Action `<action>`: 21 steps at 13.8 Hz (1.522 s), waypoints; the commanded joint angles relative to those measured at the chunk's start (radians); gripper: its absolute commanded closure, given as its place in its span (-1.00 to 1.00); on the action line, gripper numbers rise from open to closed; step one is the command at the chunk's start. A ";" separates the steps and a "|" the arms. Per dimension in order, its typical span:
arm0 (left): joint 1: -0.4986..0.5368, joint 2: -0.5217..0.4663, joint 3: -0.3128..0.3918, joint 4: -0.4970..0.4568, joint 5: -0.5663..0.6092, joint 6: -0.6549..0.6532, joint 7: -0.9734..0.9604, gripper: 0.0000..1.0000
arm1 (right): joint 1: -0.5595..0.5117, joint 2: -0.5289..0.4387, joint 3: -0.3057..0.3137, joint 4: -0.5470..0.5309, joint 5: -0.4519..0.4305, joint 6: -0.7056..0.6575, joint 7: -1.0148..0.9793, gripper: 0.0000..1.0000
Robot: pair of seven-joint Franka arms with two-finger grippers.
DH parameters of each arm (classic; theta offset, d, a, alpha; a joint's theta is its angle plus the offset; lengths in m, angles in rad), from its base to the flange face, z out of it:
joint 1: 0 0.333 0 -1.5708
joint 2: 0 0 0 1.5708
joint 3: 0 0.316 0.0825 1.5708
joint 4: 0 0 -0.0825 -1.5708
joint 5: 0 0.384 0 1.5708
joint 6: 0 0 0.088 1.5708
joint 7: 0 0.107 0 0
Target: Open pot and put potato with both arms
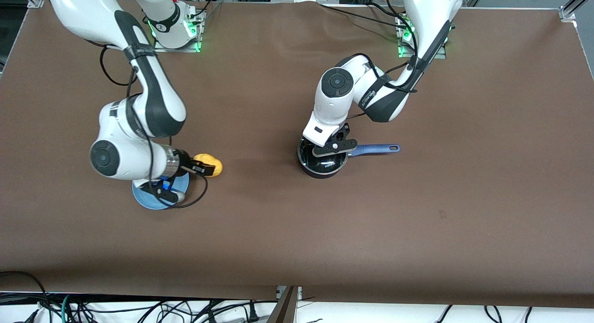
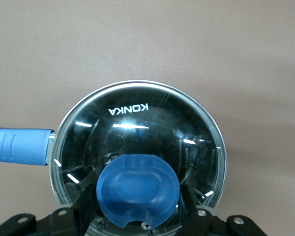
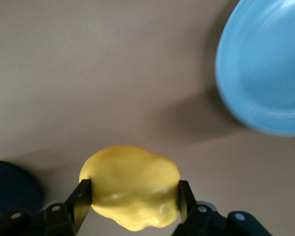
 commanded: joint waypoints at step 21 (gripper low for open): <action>0.261 -0.127 0.009 0.021 0.005 -0.090 0.377 -0.09 | 0.121 0.008 0.066 0.023 0.147 0.042 0.391 0.08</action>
